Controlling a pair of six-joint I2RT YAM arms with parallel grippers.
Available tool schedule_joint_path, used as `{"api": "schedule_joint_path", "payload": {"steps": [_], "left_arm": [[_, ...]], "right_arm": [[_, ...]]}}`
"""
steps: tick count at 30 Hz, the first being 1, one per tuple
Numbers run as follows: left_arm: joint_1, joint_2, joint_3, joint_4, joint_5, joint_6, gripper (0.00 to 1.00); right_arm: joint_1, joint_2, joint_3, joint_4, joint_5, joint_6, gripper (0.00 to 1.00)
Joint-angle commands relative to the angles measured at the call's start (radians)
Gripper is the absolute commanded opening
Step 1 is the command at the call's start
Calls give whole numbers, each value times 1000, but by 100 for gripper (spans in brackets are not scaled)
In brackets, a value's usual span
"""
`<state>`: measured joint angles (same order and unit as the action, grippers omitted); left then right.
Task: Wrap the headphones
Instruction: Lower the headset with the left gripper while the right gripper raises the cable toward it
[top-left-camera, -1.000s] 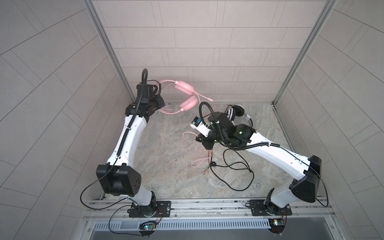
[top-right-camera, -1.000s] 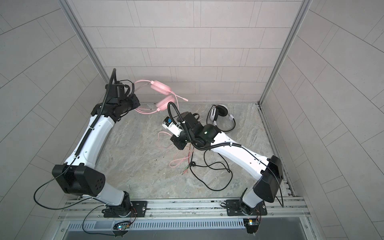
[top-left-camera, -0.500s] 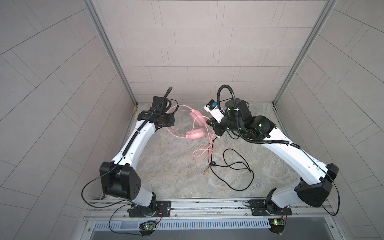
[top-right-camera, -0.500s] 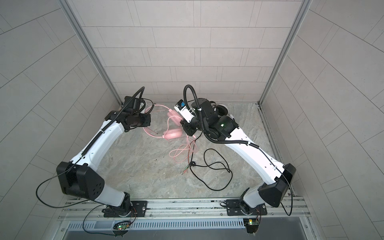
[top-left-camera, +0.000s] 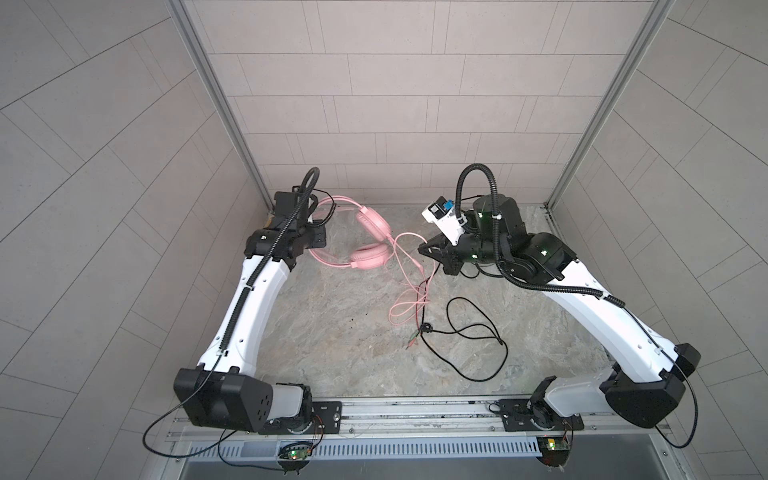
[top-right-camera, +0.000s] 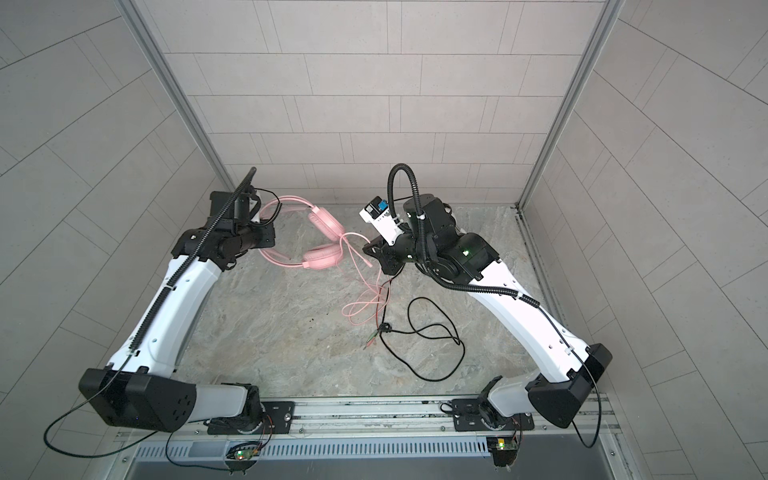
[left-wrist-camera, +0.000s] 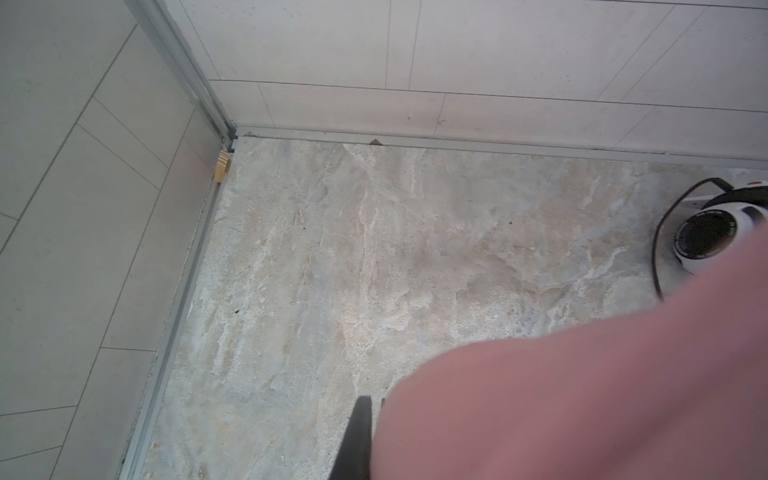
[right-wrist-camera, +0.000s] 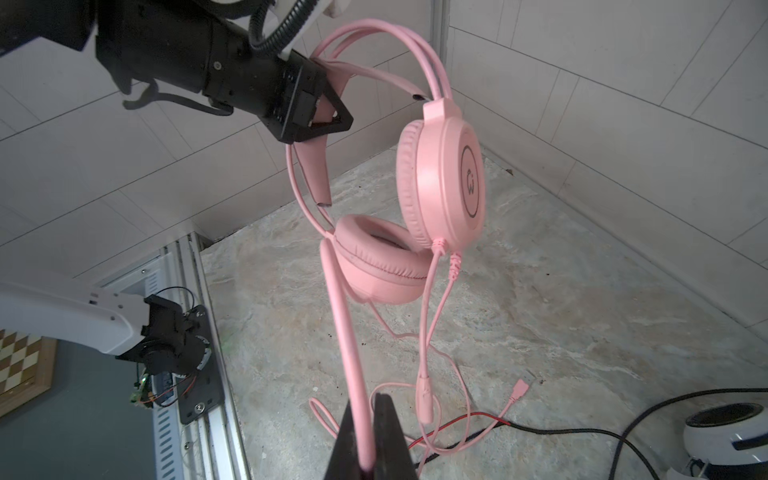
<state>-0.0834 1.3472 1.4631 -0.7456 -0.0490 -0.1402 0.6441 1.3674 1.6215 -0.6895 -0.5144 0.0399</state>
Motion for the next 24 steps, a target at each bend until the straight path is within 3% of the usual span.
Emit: {"api": "schedule_joint_path", "payload": {"steps": [1, 4, 7, 12, 14, 18, 24], "left_arm": [[29, -42, 37, 68, -48, -28, 0], [42, -55, 45, 63, -34, -26, 0], [43, -74, 29, 87, 37, 7, 0], [46, -83, 37, 67, -8, 31, 0], [52, -86, 44, 59, -3, 34, 0], [54, -99, 37, 81, 61, 30, 0], [52, -63, 34, 118, 315, -18, 0]], "right_arm": [[-18, -32, -21, -45, -136, 22, 0], [-19, -42, -25, -76, -75, 2, 0], [-20, -17, 11, -161, 118, -56, 0], [-21, 23, 39, -220, 434, -117, 0], [-20, 29, 27, -209, 502, -124, 0], [-13, 37, 7, -168, 552, -147, 0], [0, 9, -85, 40, 542, -212, 0]]}}
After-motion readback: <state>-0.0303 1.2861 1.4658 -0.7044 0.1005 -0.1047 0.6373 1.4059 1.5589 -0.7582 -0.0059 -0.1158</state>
